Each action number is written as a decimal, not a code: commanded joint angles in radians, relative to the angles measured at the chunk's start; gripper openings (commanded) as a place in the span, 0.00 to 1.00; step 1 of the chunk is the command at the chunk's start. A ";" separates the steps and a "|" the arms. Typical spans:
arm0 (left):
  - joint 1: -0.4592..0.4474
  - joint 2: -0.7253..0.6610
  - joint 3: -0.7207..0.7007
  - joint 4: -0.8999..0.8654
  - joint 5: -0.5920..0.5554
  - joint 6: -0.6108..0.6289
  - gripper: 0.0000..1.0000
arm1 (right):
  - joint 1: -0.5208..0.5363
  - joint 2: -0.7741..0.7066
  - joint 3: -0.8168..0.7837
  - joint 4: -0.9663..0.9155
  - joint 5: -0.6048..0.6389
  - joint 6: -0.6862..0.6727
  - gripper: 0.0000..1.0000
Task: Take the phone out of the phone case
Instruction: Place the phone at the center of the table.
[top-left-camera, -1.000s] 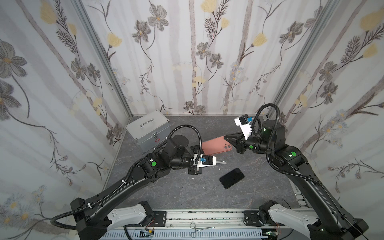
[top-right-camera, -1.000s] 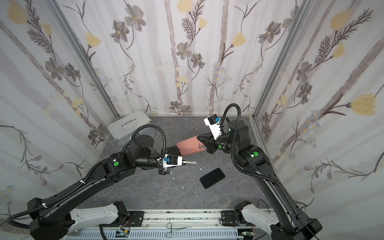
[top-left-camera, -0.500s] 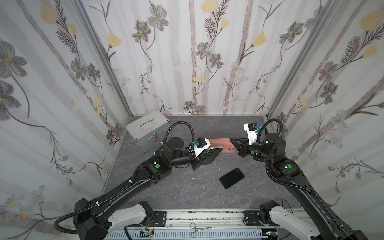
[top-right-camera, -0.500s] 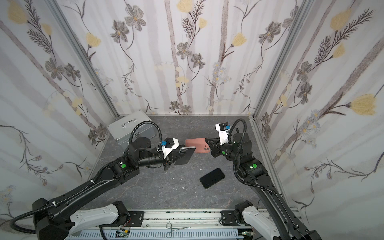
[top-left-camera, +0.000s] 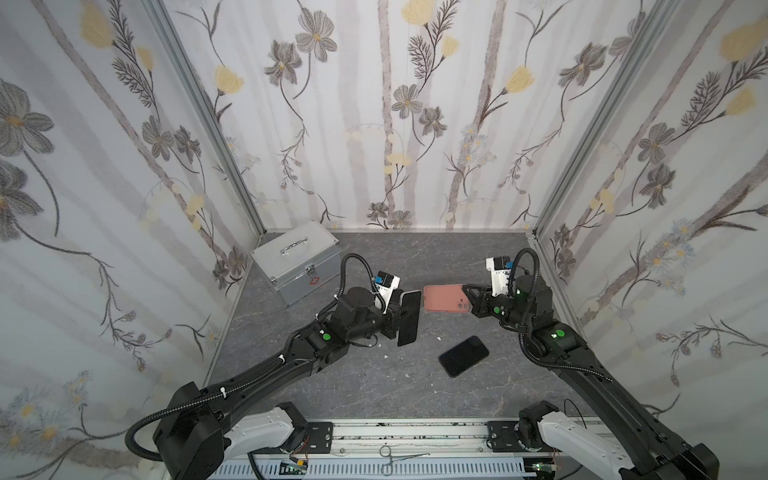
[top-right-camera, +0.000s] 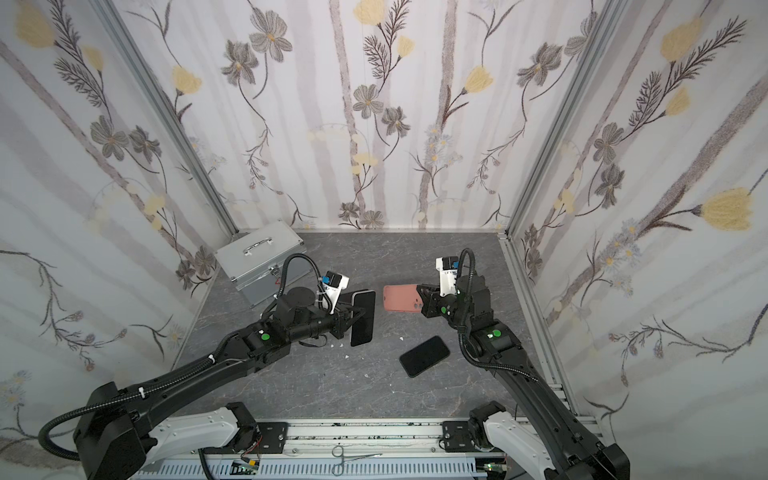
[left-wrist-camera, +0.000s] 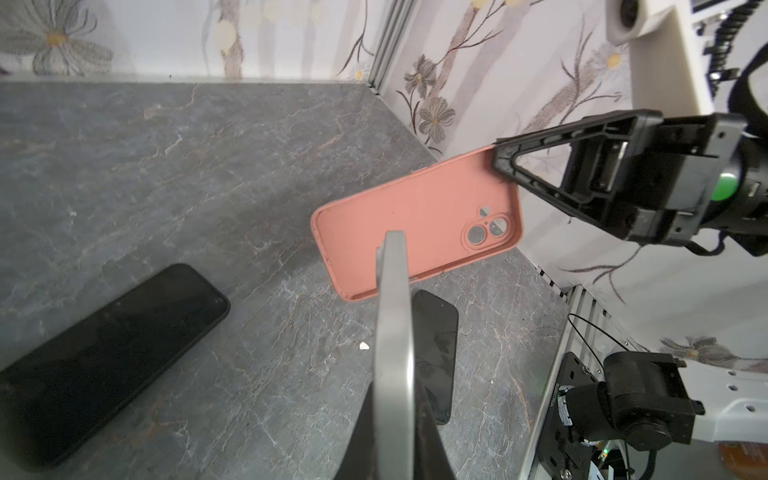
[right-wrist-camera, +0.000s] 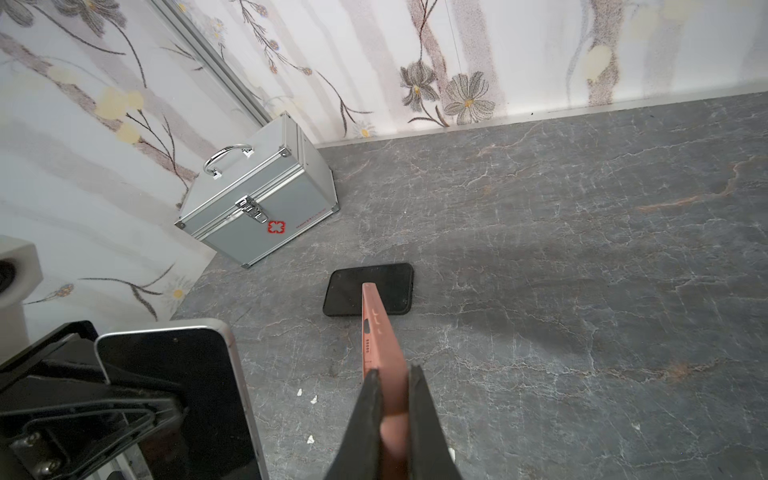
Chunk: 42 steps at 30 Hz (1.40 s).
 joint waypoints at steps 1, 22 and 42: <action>0.002 0.011 -0.036 0.041 -0.022 -0.126 0.00 | 0.000 0.017 -0.003 0.011 0.028 0.025 0.00; 0.238 0.056 -0.212 -0.076 0.210 -0.183 0.00 | 0.092 0.128 -0.072 0.008 -0.212 0.184 0.00; 0.338 0.209 -0.165 -0.139 0.291 -0.102 0.00 | 0.160 0.304 -0.120 0.227 -0.236 0.379 0.00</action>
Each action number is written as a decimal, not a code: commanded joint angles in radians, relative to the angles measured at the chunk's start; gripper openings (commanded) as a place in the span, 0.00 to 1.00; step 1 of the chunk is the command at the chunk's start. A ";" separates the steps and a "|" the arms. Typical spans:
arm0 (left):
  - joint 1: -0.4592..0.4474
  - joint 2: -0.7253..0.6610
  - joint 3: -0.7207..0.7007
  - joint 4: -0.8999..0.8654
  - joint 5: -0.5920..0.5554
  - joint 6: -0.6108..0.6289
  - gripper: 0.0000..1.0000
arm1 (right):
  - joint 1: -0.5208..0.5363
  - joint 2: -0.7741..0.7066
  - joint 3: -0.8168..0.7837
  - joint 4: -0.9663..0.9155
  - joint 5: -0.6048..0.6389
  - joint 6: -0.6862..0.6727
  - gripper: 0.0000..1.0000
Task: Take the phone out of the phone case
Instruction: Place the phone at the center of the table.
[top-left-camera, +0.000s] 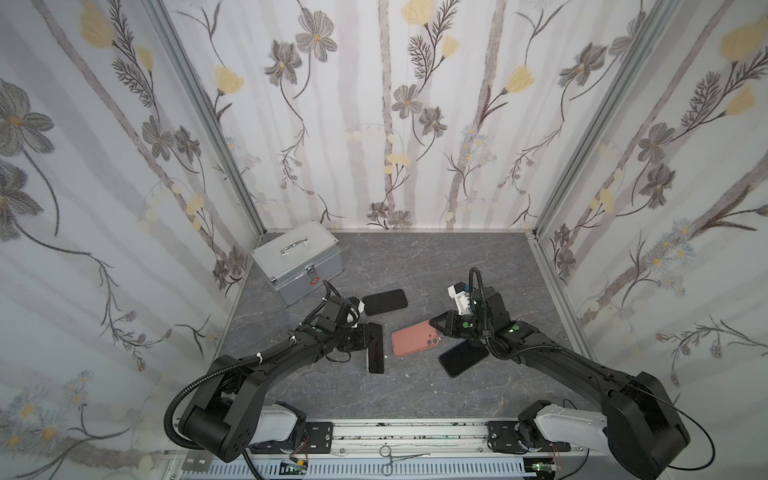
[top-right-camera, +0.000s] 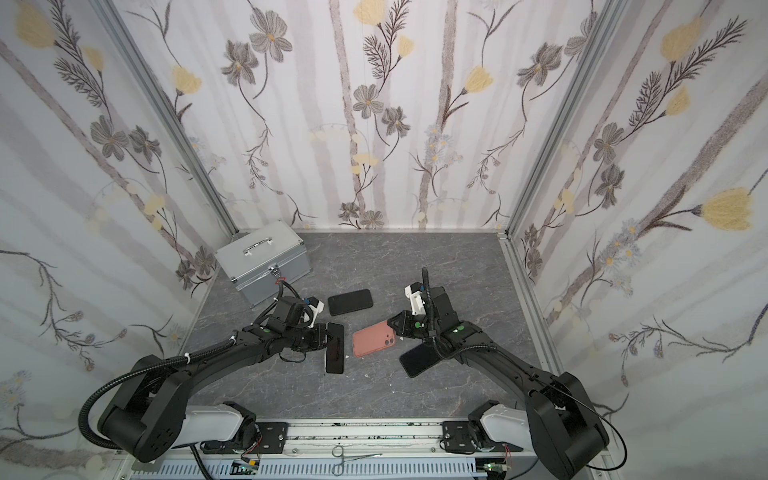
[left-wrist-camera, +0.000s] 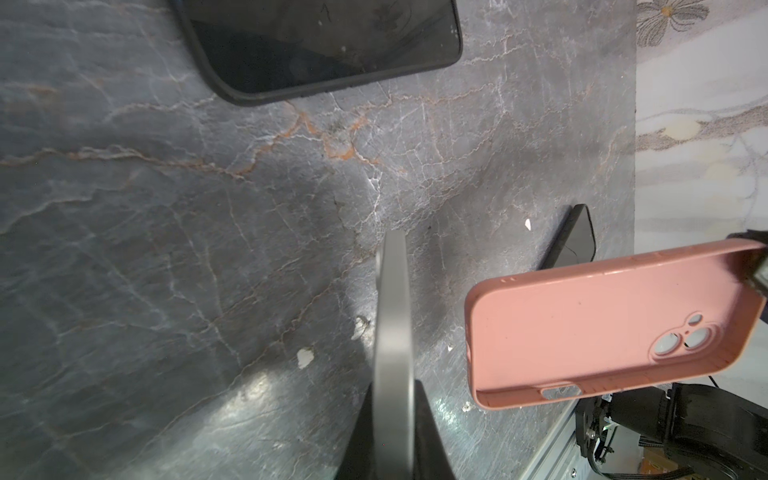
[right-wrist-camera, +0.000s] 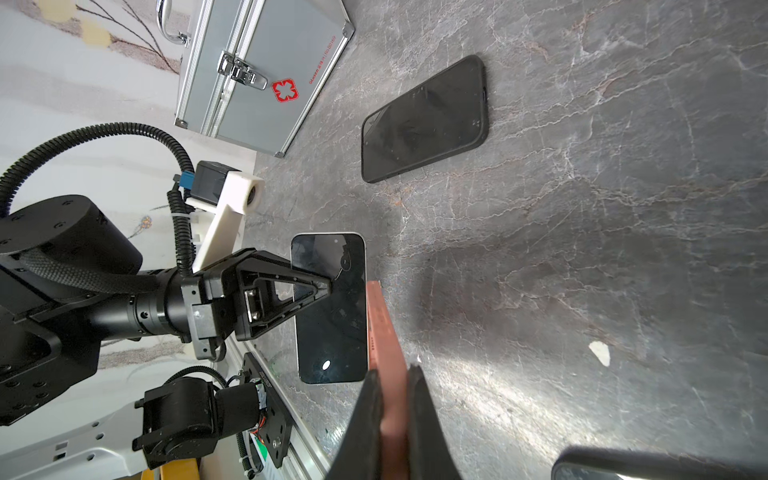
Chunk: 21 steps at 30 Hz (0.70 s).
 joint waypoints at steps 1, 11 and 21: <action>0.004 0.025 0.020 0.005 0.033 0.024 0.00 | 0.007 0.022 0.005 0.091 -0.019 0.048 0.00; 0.019 0.087 0.048 -0.009 0.036 0.042 0.00 | 0.013 0.093 0.029 0.102 -0.003 0.058 0.00; 0.036 0.132 0.058 -0.022 0.034 0.059 0.07 | 0.017 0.160 0.063 0.073 0.032 0.029 0.00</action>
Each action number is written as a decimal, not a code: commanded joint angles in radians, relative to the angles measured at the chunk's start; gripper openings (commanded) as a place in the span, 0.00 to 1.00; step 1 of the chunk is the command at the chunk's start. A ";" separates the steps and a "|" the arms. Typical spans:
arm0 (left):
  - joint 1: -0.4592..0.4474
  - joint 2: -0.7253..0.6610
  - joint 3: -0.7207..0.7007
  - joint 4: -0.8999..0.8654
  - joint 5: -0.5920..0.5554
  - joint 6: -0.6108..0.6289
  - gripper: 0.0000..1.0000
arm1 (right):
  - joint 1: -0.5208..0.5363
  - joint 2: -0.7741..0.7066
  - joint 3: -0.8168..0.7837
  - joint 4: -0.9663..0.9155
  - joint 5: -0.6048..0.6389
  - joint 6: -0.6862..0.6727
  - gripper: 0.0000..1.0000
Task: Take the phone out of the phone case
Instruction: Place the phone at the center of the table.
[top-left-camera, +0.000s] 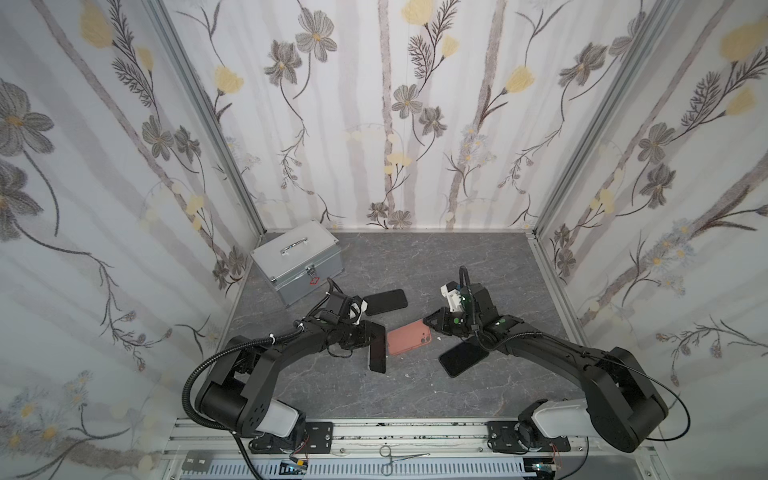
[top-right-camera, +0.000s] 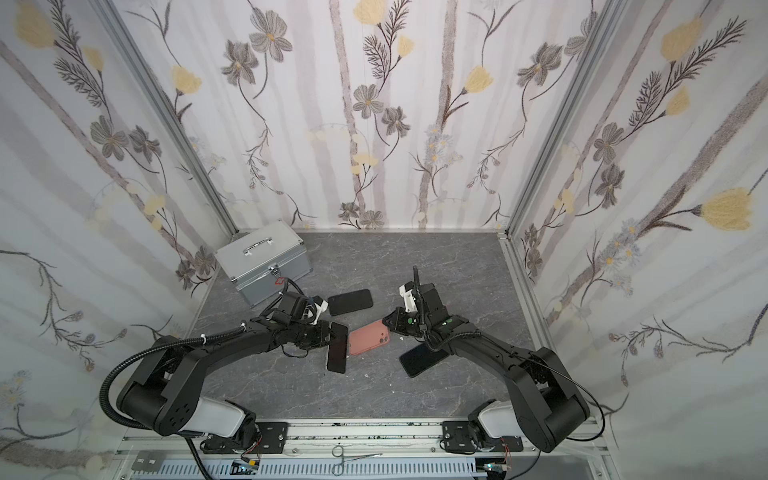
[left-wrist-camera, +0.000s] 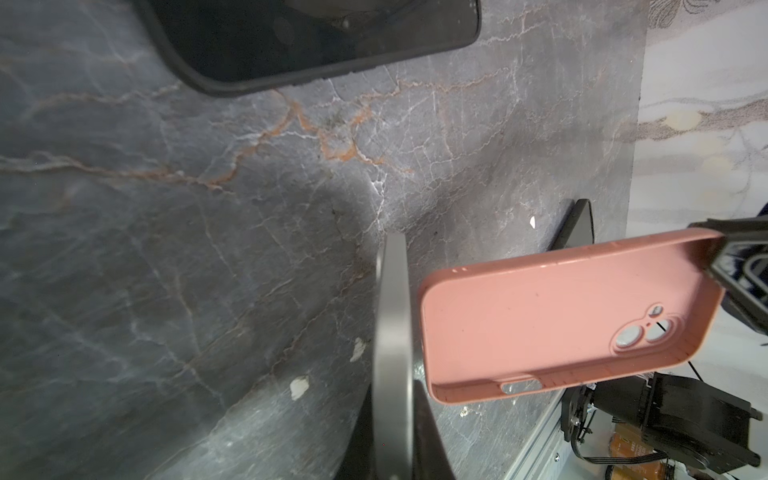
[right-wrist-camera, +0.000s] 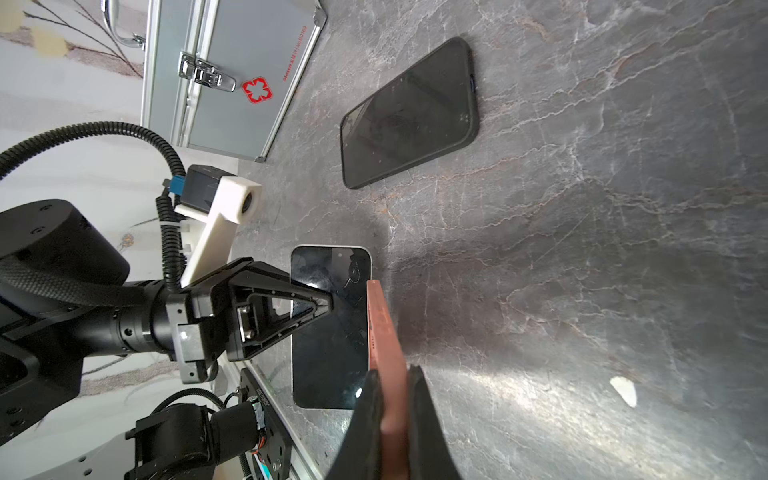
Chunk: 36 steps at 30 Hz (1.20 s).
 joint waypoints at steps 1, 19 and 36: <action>0.006 0.013 0.004 -0.018 -0.047 0.030 0.08 | 0.001 0.017 0.014 0.027 0.015 -0.012 0.00; 0.022 0.040 -0.016 -0.018 -0.076 0.031 0.28 | 0.013 0.118 0.017 0.092 0.008 0.004 0.00; 0.031 -0.057 -0.047 -0.044 -0.245 0.010 0.59 | 0.014 0.067 0.040 0.021 0.064 -0.065 0.00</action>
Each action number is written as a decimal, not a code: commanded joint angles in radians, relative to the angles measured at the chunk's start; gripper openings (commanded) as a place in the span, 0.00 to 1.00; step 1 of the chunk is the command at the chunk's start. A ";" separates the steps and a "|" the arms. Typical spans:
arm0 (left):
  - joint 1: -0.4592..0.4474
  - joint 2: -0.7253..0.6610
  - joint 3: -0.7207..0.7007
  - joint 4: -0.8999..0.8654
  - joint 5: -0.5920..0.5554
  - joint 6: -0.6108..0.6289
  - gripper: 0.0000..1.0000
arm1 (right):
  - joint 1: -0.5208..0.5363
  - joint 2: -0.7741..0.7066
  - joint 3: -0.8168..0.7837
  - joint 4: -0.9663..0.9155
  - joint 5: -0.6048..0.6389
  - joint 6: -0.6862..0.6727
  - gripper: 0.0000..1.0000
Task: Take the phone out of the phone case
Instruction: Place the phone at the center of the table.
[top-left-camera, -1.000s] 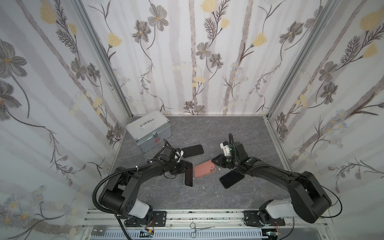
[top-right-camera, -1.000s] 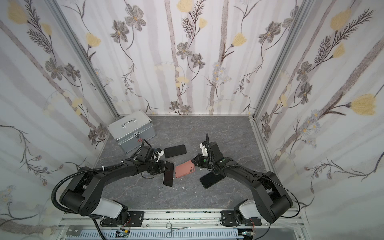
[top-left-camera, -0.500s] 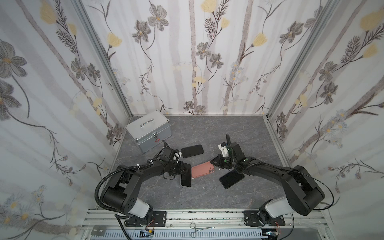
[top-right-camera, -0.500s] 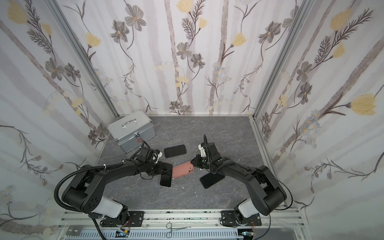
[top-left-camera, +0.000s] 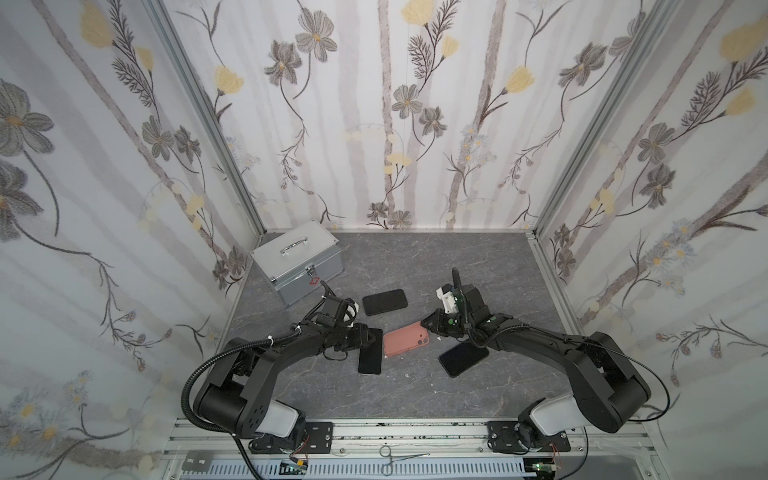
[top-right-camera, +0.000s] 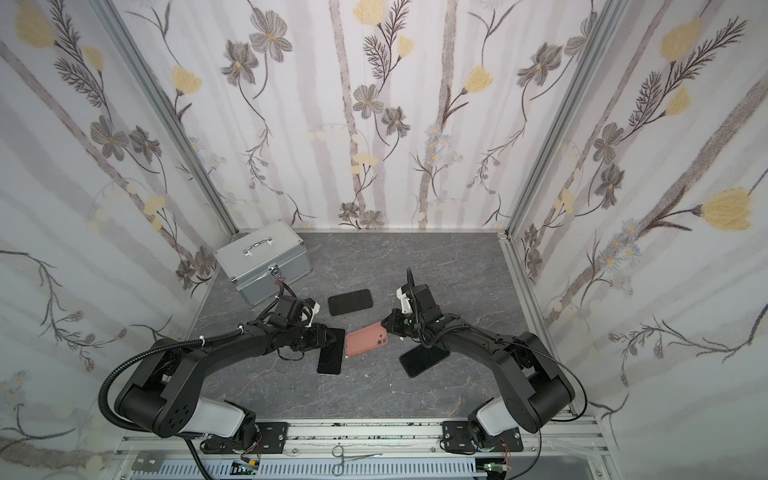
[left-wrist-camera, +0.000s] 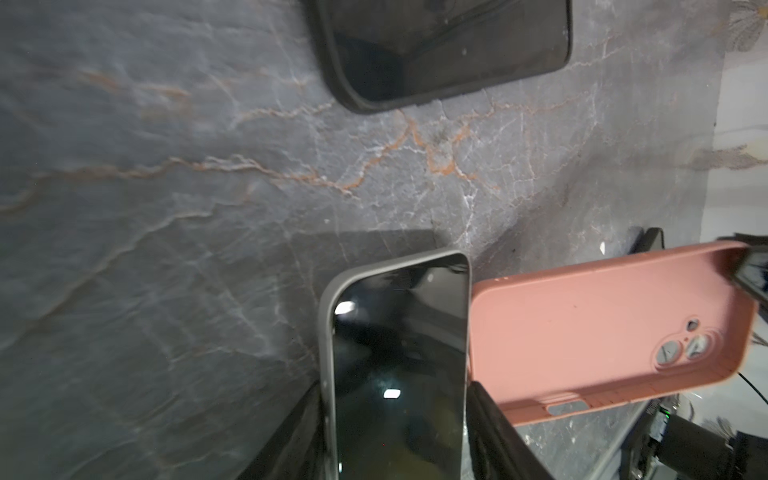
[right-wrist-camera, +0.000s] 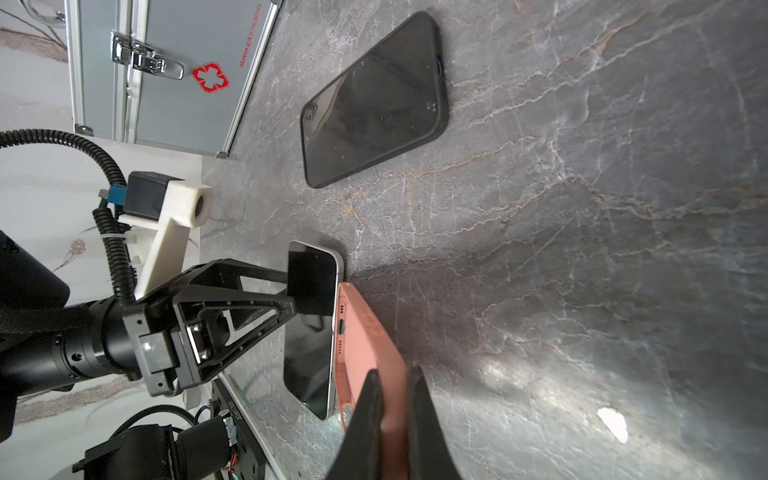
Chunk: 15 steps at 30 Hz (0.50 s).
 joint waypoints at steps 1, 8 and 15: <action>0.002 -0.037 0.002 -0.041 -0.102 -0.005 0.60 | 0.001 -0.044 0.020 -0.012 0.041 -0.053 0.00; 0.002 -0.143 0.052 -0.077 -0.239 0.025 0.63 | 0.001 -0.195 0.005 -0.041 0.103 -0.105 0.00; 0.002 -0.038 0.185 -0.071 -0.300 0.062 0.69 | 0.001 -0.362 -0.044 -0.010 0.152 -0.119 0.00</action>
